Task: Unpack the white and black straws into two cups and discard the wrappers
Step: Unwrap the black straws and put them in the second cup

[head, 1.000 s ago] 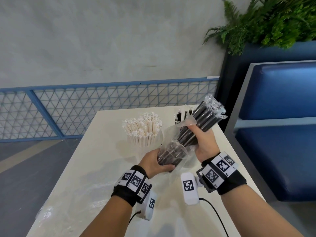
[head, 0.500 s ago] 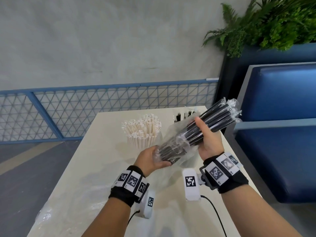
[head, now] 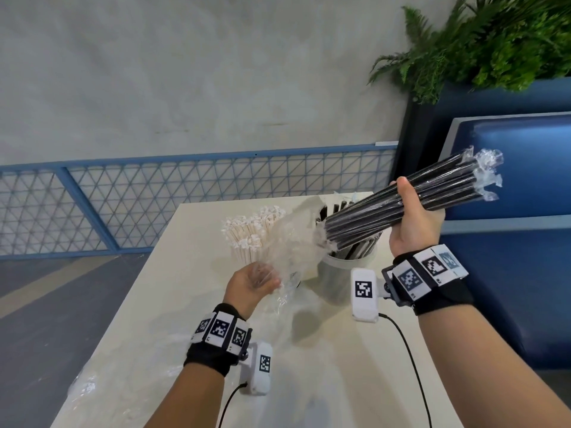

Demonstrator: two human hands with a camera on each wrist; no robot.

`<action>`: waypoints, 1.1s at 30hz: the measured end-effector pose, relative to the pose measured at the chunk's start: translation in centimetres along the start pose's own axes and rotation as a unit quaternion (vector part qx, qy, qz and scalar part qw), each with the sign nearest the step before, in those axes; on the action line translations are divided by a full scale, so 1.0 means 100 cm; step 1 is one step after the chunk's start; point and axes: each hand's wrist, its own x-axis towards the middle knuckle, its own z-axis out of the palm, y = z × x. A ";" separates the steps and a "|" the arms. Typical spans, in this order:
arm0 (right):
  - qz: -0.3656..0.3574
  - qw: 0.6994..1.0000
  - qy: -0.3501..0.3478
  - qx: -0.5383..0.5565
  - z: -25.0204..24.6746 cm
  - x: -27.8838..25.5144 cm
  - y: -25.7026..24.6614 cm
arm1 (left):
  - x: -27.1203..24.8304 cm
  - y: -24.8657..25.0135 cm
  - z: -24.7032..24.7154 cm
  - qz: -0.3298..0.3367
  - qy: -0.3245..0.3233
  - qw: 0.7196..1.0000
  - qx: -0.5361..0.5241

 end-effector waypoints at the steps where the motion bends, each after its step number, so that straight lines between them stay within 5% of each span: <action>1: -0.021 1.000 0.005 -0.017 -0.001 0.001 0.000 | 0.000 0.000 -0.002 0.001 0.006 1.000 -0.008; 9: -0.062 0.980 -0.044 -0.182 -0.008 -0.009 0.031 | 0.000 0.011 0.004 0.037 0.014 0.998 -0.039; 21: -0.019 0.928 -0.069 -0.366 -0.018 0.004 0.080 | 0.001 0.021 0.014 0.062 0.002 0.996 -0.057; 33: -0.009 0.909 -0.095 -0.406 -0.021 0.004 0.098 | 0.007 0.016 0.015 0.045 -0.004 0.997 -0.065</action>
